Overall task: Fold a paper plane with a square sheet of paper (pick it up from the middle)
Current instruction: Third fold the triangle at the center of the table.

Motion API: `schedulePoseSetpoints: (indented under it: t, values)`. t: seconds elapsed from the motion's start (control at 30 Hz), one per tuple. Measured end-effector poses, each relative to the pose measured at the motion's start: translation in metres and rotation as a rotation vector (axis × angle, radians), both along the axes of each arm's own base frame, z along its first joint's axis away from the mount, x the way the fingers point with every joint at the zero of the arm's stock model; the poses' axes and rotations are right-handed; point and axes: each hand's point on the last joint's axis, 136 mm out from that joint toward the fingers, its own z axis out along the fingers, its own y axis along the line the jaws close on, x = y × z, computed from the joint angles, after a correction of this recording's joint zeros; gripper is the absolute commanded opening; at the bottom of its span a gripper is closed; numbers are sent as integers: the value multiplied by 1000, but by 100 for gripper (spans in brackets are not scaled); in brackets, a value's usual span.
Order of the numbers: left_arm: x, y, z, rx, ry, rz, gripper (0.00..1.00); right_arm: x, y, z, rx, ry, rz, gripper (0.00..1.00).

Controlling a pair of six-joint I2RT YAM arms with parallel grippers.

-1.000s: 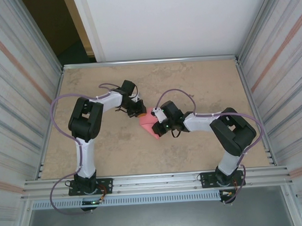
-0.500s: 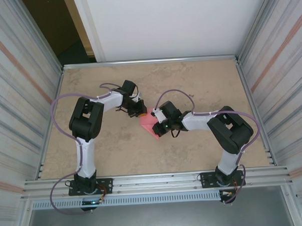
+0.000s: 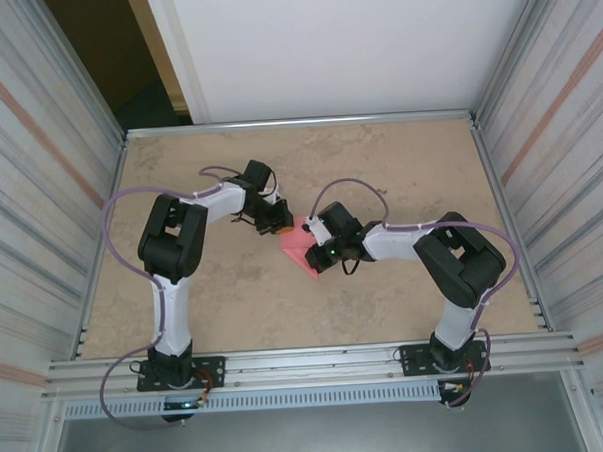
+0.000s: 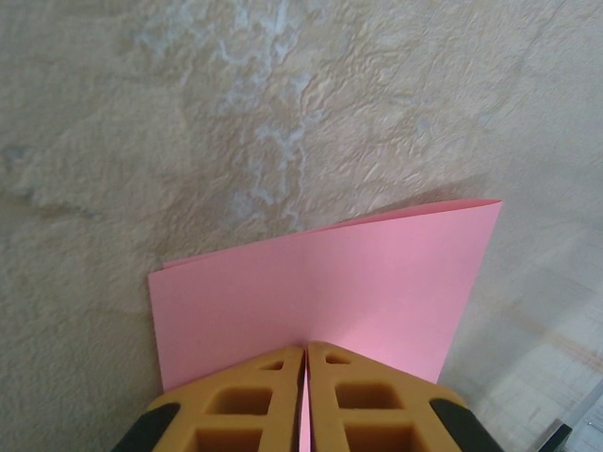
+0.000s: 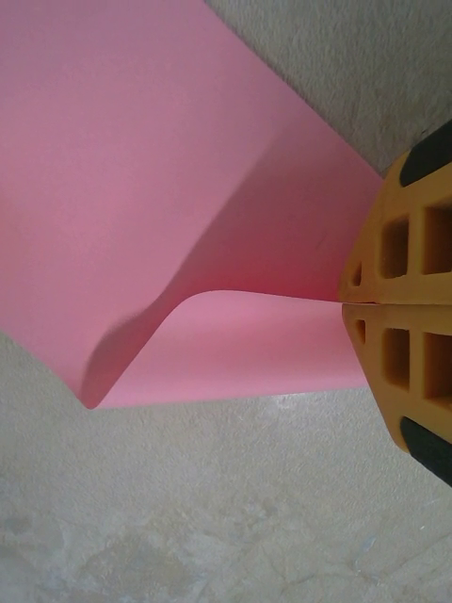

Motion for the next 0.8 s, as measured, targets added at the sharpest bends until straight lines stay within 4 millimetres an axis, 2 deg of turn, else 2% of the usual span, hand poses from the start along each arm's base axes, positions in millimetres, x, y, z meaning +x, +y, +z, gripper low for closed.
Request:
schedulePoseSetpoints:
  t: [0.8]
  values:
    - [0,0,0,1,0,0,10,2,1,-2,-8,9,-6,6]
